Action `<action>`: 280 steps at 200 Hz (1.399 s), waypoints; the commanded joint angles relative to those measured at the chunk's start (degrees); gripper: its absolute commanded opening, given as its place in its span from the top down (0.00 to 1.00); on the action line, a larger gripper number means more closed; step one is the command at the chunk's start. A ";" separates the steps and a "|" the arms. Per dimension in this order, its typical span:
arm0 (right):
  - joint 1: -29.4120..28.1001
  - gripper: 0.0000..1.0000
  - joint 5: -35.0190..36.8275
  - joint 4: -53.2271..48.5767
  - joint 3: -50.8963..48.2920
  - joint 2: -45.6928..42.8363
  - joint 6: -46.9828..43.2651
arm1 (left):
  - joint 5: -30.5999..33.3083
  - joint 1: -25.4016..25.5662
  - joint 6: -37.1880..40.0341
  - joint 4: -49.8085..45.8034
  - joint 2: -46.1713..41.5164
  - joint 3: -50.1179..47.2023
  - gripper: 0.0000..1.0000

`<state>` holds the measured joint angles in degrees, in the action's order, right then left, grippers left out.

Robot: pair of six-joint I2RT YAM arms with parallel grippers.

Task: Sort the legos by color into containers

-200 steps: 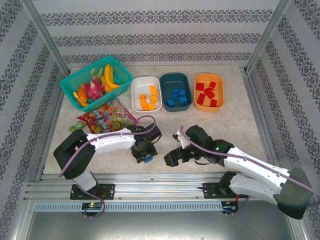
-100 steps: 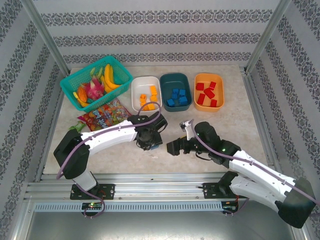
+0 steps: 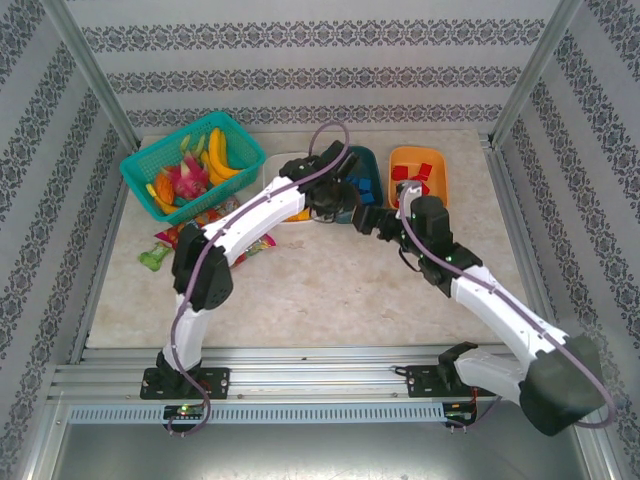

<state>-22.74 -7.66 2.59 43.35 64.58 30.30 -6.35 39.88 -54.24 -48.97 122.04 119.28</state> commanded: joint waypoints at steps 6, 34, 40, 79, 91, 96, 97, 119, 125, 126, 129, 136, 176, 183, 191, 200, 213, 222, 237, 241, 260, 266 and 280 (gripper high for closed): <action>3.13 0.03 4.55 6.69 6.63 5.46 3.14 | -3.10 -1.48 6.34 -2.79 8.04 10.92 0.66; 5.62 0.03 4.18 8.17 10.96 11.71 5.72 | -3.01 -4.24 8.92 2.88 15.75 19.09 0.66; 5.84 0.03 4.14 8.20 11.94 12.95 5.81 | -3.03 -4.86 9.13 4.69 16.94 19.85 0.67; 7.33 0.03 1.70 7.23 16.11 18.33 7.79 | -3.00 -8.68 11.14 18.90 22.72 21.56 0.67; 7.50 0.03 1.04 7.10 16.53 19.10 8.04 | -2.31 -9.18 12.43 23.22 24.48 22.10 0.67; 7.54 0.03 0.92 6.86 16.69 19.27 8.06 | -2.04 -9.37 12.81 24.78 25.23 22.42 0.68; 7.58 0.03 0.86 6.84 16.68 19.32 8.04 | -1.98 -9.37 12.91 25.05 25.47 22.58 0.68; 7.58 0.03 0.41 6.20 16.31 19.12 8.09 | -0.41 -10.03 12.83 27.52 30.00 26.98 0.68; 7.61 0.03 0.29 6.07 15.97 18.97 8.19 | -0.04 -10.14 12.41 27.54 31.09 28.12 0.69; 7.62 0.04 0.29 6.00 15.93 18.94 8.19 | 0.03 -10.11 12.36 27.58 31.30 28.29 0.69; 7.62 0.03 0.28 5.88 15.79 18.80 8.19 | 0.29 -10.22 12.19 27.67 31.78 28.70 0.69; 7.55 0.04 0.28 5.60 15.30 18.67 8.40 | 0.87 -10.30 11.71 27.70 32.63 29.38 0.69; 7.39 0.04 0.65 4.92 13.84 18.60 9.16 | 1.19 -10.34 8.99 29.54 35.07 29.67 0.67; 7.28 0.04 0.72 4.55 14.10 19.01 9.25 | 1.17 -10.35 8.49 29.55 35.42 29.68 0.66; 7.29 0.03 0.80 4.01 14.58 19.46 9.40 | 0.95 -10.35 8.08 29.55 35.65 29.65 0.65; 7.19 0.03 0.91 3.74 15.07 20.00 9.74 | 0.90 -10.30 7.81 29.25 35.84 29.77 0.62; 7.20 0.03 0.70 3.82 15.64 20.84 10.28 | 0.72 -10.43 7.40 28.69 35.87 29.78 0.57; 7.08 0.03 0.48 3.67 16.16 21.33 10.39 | 0.71 -10.48 7.10 28.18 35.81 29.78 0.54; 6.77 0.03 0.30 3.67 16.91 21.97 10.41 | 0.64 -10.69 6.30 27.62 35.51 29.78 0.50; 6.69 0.03 0.20 3.65 17.11 22.13 10.31 | 0.51 -10.74 6.13 27.54 35.33 29.78 0.49; 6.37 0.03 -0.21 3.53 17.80 22.65 9.96 | 0.36 -11.04 5.21 27.70 34.52 29.86 0.44; 6.24 0.03 -0.41 3.50 18.00 22.70 9.91 | 0.30 -11.18 4.95 27.71 34.05 29.86 0.44; 6.09 0.03 -0.67 3.40 18.30 22.73 9.70 | 0.04 -11.43 4.26 27.32 32.78 29.78 0.42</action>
<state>-15.86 -6.96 5.63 59.18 86.98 39.99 -5.98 29.63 -48.05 -22.39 157.07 146.93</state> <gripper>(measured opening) 0.966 0.566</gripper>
